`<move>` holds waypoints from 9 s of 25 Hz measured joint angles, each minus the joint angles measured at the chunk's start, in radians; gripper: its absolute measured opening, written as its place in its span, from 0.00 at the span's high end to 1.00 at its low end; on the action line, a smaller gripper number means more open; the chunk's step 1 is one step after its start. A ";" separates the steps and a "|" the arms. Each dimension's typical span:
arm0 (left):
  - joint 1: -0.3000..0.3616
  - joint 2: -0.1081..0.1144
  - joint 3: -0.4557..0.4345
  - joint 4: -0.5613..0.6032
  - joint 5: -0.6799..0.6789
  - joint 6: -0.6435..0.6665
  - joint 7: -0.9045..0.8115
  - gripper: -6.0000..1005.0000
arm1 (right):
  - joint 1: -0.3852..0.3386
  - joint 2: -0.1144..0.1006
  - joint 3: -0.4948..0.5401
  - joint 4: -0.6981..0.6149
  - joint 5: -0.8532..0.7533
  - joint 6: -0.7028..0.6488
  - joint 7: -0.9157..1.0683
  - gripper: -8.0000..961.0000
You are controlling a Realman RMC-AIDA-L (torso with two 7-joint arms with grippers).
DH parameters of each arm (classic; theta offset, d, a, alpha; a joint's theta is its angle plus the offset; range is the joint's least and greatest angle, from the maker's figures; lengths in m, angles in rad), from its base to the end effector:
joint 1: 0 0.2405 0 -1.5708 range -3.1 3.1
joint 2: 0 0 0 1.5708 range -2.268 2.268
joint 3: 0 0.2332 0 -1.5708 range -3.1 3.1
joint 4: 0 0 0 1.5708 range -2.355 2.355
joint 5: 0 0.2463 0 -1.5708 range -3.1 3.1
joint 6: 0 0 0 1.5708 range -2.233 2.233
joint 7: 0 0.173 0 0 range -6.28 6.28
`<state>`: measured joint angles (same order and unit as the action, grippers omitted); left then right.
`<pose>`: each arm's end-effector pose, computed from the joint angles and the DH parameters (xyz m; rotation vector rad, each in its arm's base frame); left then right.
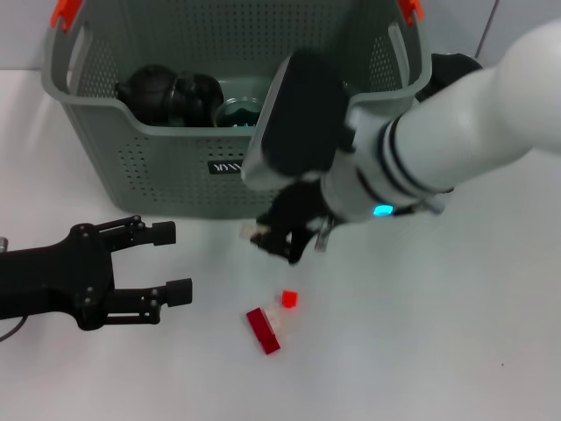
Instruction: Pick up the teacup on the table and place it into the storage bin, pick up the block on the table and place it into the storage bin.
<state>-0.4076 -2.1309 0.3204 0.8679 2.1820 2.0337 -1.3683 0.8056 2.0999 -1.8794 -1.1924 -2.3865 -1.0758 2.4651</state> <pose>-0.2761 0.2748 0.0463 -2.7441 -0.6346 -0.9251 0.0520 0.3719 -0.1456 -2.8466 0.1520 -0.3173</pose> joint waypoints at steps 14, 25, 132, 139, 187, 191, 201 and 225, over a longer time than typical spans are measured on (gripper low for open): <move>-0.004 0.000 0.000 -0.001 -0.002 0.002 0.005 0.12 | 0.056 0.000 0.412 -0.275 -0.002 -0.269 -0.019 0.77; -0.003 0.000 0.001 -0.003 -0.002 -0.001 0.007 0.12 | 0.256 -0.018 0.664 0.075 -0.065 -0.153 -0.088 0.72; -0.020 -0.001 0.006 -0.015 0.003 -0.023 0.009 0.12 | 0.209 0.023 -0.170 0.322 0.034 -0.002 -0.089 0.15; -0.020 -0.001 0.004 -0.015 0.001 -0.023 0.009 0.12 | 0.206 0.024 -0.174 0.323 0.034 0.016 -0.087 0.27; -0.020 0.003 0.000 -0.015 0.006 -0.024 0.009 0.12 | 0.209 0.025 -0.195 0.366 0.084 0.046 -0.091 0.55; -0.020 0.003 0.000 -0.015 0.006 -0.024 0.009 0.12 | 0.211 0.025 -0.195 0.366 0.084 0.041 -0.091 0.78; -0.017 0.004 -0.001 -0.010 0.006 -0.016 0.004 0.12 | 0.148 0.004 -0.145 0.235 0.066 0.030 -0.058 0.81; -0.005 0.005 -0.026 -0.010 0.005 -0.016 0.009 0.12 | 0.160 -0.001 0.472 -0.128 -0.144 -0.138 -0.076 0.69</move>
<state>-0.4122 -2.1260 0.2944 0.8580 2.1865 2.0172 -1.3595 0.9655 2.0993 -1.4079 -1.3202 -2.5308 -1.2142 2.3891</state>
